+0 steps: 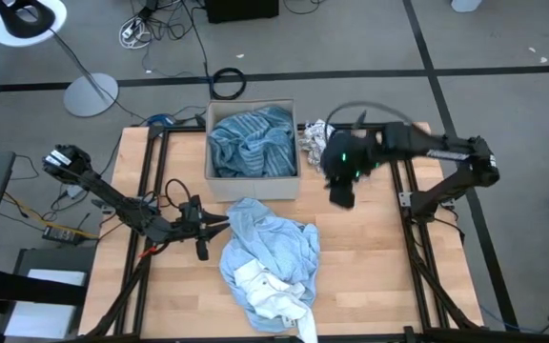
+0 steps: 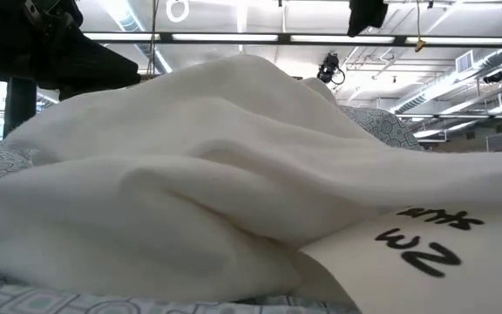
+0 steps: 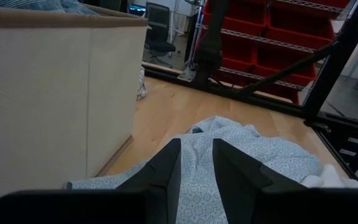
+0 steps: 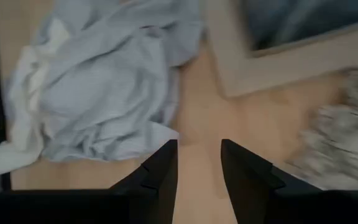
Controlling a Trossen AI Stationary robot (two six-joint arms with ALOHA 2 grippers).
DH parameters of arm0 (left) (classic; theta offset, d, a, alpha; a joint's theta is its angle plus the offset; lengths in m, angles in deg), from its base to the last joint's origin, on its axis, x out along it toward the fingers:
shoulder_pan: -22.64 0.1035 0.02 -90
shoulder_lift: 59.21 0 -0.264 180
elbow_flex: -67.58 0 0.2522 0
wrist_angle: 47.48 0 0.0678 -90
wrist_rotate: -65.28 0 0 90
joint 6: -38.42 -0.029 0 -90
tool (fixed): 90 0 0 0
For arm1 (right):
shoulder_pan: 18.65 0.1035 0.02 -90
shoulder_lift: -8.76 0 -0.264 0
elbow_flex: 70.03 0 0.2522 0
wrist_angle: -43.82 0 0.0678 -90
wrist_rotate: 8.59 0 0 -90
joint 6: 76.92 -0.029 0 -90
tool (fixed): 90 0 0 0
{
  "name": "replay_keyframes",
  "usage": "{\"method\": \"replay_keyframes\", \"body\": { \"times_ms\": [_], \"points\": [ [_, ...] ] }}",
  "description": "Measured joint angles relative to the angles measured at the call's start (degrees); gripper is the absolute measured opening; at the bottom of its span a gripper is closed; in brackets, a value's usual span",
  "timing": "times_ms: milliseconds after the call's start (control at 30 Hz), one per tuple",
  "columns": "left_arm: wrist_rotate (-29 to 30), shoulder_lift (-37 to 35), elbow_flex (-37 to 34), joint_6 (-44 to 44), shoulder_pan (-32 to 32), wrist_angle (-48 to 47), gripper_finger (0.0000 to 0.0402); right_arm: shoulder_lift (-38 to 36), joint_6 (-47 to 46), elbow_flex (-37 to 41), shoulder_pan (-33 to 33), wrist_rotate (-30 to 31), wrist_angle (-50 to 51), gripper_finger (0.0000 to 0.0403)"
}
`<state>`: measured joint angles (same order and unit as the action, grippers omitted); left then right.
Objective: Sort clothes
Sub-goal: Put the light blue cloth into the laundry organizer
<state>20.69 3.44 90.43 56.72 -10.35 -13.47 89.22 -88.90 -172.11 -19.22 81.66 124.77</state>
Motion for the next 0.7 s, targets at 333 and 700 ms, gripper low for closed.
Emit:
{"method": "replay_keyframes", "body": {
  "times_ms": [333,700],
  "points": [
    [0.04,0.00,0.00,0.00,0.00,-0.04,0.0099,3.93,0.10,19.35,8.39,-3.33,-26.55,0.0126],
    [0.02,0.00,0.00,0.20,0.00,0.00,0.0099,16.30,10.16,19.66,8.71,-6.34,-37.71,0.0248]
  ]
}}
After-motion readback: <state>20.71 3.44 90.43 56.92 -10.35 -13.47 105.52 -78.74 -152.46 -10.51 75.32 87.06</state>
